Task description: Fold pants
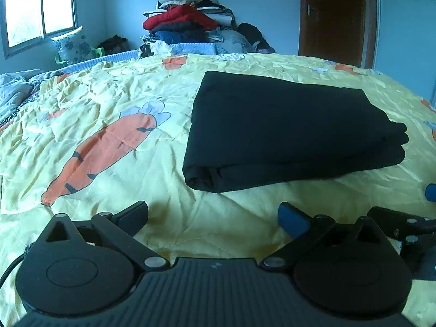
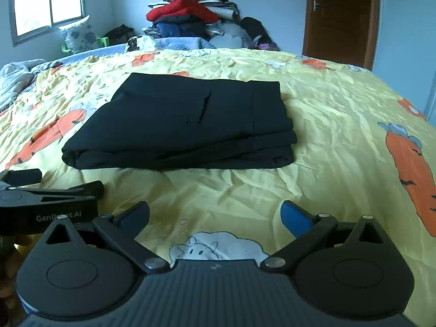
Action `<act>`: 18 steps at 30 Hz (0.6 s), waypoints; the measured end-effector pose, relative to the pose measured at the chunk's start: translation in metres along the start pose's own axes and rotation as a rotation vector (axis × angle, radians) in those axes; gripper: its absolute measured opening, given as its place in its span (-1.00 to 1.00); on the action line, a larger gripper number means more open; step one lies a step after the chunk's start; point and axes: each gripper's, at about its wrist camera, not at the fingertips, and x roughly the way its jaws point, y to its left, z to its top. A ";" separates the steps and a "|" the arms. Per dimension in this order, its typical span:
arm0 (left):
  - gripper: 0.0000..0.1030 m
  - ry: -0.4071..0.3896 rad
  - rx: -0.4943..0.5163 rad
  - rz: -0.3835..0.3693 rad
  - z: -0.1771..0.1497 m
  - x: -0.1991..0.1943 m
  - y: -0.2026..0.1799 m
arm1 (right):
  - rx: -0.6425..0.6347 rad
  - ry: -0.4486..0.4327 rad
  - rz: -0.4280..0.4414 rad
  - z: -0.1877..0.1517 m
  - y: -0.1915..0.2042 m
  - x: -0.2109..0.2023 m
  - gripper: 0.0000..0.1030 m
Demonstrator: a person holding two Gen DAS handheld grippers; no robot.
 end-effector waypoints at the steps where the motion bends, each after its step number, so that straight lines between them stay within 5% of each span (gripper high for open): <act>1: 1.00 0.001 -0.002 -0.002 0.000 0.000 0.000 | 0.001 -0.005 -0.003 0.000 0.000 0.000 1.00; 18: 1.00 0.018 -0.049 -0.036 -0.002 0.003 0.008 | -0.028 -0.005 -0.020 -0.013 0.007 0.010 1.00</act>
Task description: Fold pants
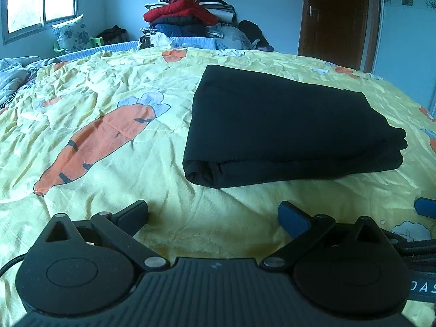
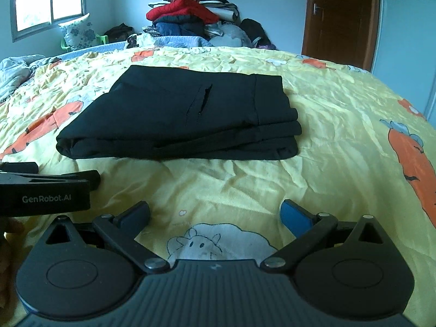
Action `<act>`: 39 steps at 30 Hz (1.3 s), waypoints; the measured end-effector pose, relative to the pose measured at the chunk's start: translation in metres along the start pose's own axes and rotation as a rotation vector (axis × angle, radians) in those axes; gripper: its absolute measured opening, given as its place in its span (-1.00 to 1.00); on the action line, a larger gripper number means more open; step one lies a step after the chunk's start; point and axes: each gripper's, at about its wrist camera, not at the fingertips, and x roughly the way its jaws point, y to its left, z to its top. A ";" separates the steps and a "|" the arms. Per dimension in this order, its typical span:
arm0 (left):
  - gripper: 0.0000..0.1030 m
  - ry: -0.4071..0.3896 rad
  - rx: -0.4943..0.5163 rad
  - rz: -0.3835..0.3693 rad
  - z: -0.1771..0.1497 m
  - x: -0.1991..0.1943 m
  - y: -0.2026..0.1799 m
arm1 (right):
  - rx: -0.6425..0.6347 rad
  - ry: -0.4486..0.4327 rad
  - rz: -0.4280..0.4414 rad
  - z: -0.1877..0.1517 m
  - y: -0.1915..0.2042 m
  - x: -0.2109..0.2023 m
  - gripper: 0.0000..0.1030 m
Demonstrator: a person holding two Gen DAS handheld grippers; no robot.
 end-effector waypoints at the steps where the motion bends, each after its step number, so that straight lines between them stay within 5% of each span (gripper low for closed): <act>1: 1.00 0.000 0.000 0.000 0.000 0.000 0.000 | 0.000 0.000 0.001 0.000 -0.001 0.001 1.00; 9: 1.00 0.002 -0.003 -0.002 0.000 0.000 0.000 | -0.003 0.002 -0.001 0.000 0.000 0.000 1.00; 13: 1.00 0.001 -0.002 -0.001 0.000 0.000 0.000 | 0.050 -0.068 -0.008 0.002 -0.002 -0.007 1.00; 19: 1.00 0.002 -0.005 0.006 0.000 0.001 0.000 | 0.009 0.000 -0.020 0.006 0.003 0.011 1.00; 39: 1.00 0.002 -0.008 0.004 0.000 0.001 0.001 | 0.012 -0.002 -0.017 0.005 0.003 0.009 1.00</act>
